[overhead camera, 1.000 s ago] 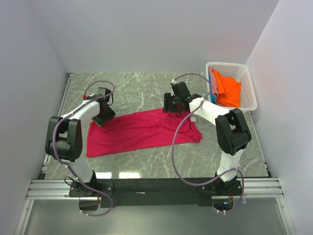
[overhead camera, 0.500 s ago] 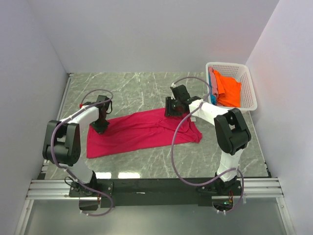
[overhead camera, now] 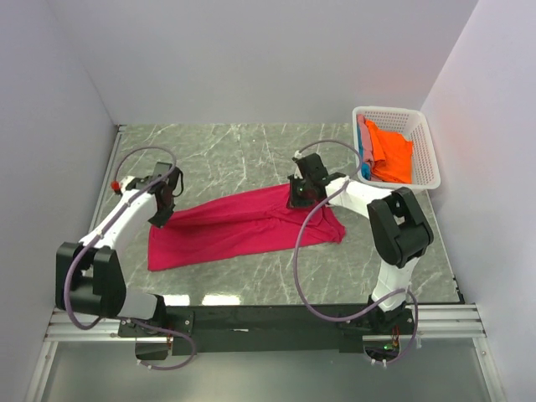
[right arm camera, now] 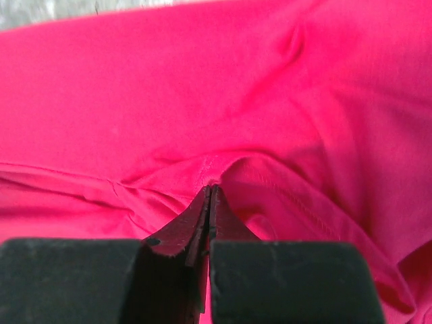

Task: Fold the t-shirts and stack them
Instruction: Fold the tshirt

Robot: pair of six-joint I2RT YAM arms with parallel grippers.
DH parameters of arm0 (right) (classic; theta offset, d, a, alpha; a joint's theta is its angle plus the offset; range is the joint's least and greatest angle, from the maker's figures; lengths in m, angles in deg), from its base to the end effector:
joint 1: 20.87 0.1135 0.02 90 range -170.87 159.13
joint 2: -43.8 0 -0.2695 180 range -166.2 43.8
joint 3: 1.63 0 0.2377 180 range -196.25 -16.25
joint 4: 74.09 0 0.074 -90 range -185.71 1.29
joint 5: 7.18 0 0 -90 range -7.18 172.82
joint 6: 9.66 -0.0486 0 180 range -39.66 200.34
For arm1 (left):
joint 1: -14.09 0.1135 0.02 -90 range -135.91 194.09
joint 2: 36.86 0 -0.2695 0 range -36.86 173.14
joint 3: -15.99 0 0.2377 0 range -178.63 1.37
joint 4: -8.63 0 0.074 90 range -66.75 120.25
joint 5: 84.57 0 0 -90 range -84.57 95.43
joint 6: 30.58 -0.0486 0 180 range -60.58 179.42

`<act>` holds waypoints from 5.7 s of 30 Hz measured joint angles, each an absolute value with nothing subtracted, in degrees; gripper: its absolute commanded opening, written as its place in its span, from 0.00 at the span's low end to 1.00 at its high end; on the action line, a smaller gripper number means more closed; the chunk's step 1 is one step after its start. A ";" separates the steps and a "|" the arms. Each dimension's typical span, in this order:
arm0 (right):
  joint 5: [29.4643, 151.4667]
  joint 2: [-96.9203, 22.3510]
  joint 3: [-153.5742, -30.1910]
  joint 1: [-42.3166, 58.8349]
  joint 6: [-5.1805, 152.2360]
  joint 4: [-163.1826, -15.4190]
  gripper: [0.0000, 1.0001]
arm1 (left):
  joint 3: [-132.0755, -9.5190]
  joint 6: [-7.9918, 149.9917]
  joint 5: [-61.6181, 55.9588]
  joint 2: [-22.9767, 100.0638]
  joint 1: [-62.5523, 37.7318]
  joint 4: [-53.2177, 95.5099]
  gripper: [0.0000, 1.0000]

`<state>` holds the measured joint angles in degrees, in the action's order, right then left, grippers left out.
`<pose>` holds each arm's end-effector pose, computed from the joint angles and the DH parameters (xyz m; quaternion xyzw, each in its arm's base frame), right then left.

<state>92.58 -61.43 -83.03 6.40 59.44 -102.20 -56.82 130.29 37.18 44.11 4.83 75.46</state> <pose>0.3370 0.1830 0.1815 -0.0800 0.9389 0.2060 0.2638 0.2438 -0.0138 0.2345 -0.5191 0.8008 0.1267 0.2707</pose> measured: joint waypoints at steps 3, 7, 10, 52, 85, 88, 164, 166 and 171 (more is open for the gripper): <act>93.09 -60.36 -81.26 6.66 59.59 -101.96 0.00 | -53.50 132.63 36.54 41.83 4.83 75.17 0.09; 93.02 -57.87 -79.14 7.32 60.14 -101.98 0.09 | -48.36 134.53 34.53 41.72 4.83 75.70 0.54; 93.04 -55.34 -77.68 7.75 60.88 -102.18 0.22 | -46.55 135.36 33.29 41.44 4.83 76.72 0.76; 90.57 -70.20 -94.38 -1.78 52.55 -111.71 0.69 | -43.80 130.18 32.98 45.57 19.56 73.86 0.99; 89.52 -49.08 -78.57 4.98 48.81 -110.99 0.70 | -46.44 117.11 7.23 21.97 25.12 62.01 1.00; 90.16 -51.34 -78.55 4.74 47.46 -110.20 0.70 | -47.73 117.13 8.81 27.19 14.65 59.96 1.00; 96.34 -98.44 -140.19 -6.39 58.17 -121.13 0.81 | -65.54 103.91 -2.75 67.12 -28.32 64.02 0.99; 97.06 -104.19 -149.54 -7.55 58.47 -120.89 0.82 | -69.78 104.54 -2.93 70.14 -28.39 64.11 0.99; 99.45 -107.62 -154.64 -9.86 57.86 -116.02 0.82 | -75.75 106.71 -3.76 73.81 -28.80 59.24 0.99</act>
<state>99.45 -107.62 -154.64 -9.86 57.86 -116.02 -75.75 106.71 -3.76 73.81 -28.80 59.24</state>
